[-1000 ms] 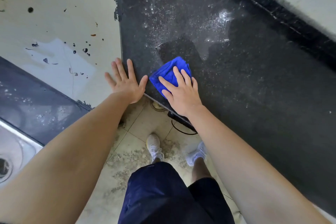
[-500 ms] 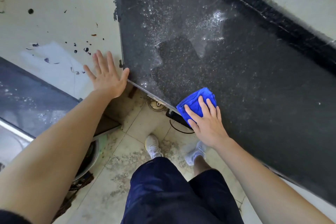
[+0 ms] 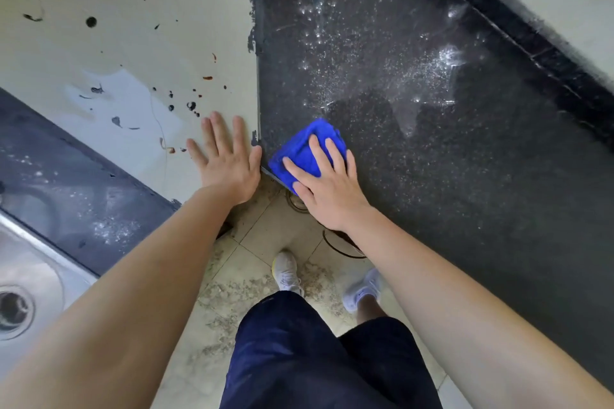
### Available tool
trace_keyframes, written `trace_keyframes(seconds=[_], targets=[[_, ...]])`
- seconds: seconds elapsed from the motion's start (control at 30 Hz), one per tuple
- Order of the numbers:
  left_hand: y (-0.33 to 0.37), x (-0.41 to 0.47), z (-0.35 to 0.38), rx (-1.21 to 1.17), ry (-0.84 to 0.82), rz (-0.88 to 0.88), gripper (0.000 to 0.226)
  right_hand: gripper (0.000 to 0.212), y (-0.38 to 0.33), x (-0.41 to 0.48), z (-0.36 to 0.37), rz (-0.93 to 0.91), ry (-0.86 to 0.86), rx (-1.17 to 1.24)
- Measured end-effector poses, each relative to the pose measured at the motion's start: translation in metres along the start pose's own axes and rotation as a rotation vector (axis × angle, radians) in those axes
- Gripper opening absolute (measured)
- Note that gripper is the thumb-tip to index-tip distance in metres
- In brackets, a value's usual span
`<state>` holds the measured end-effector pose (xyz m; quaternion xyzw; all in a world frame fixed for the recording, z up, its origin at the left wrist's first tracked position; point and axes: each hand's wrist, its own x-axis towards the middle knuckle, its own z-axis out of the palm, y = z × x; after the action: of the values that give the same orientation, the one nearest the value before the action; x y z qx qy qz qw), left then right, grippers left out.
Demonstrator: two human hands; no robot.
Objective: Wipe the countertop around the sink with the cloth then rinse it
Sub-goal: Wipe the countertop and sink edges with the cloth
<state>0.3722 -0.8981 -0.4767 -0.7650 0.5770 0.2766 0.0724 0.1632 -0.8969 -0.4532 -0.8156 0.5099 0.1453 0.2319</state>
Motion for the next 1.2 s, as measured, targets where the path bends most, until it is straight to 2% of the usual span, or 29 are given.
trace_keyframes(seconds=[0.17,0.27,0.37,0.53,0.73,1.0,1.2], targets=[[0.000,0.002,-0.004,0.014,-0.050,-0.010,0.065,0.051,-0.019,0.080,-0.042,-0.008,-0.035,-0.029],[0.000,0.002,-0.007,0.023,-0.074,-0.017,0.065,0.052,-0.016,0.090,-0.047,-0.020,-0.016,-0.064],[0.002,0.001,-0.011,0.030,-0.106,-0.038,0.066,0.052,-0.004,0.068,-0.030,0.041,0.060,0.012],[0.002,0.000,-0.011,0.028,-0.098,-0.010,0.068,0.052,0.037,-0.008,0.012,0.259,0.182,0.115],[0.002,-0.002,-0.012,0.028,-0.086,-0.002,0.068,0.053,0.042,-0.058,0.037,0.392,0.124,0.145],[0.003,-0.003,-0.010,0.039,-0.067,-0.011,0.068,0.053,0.059,-0.045,0.016,0.296,0.037,0.075],[0.004,-0.003,-0.007,0.043,-0.055,-0.030,0.067,0.052,0.072,0.013,-0.019,0.257,0.030,0.077]])
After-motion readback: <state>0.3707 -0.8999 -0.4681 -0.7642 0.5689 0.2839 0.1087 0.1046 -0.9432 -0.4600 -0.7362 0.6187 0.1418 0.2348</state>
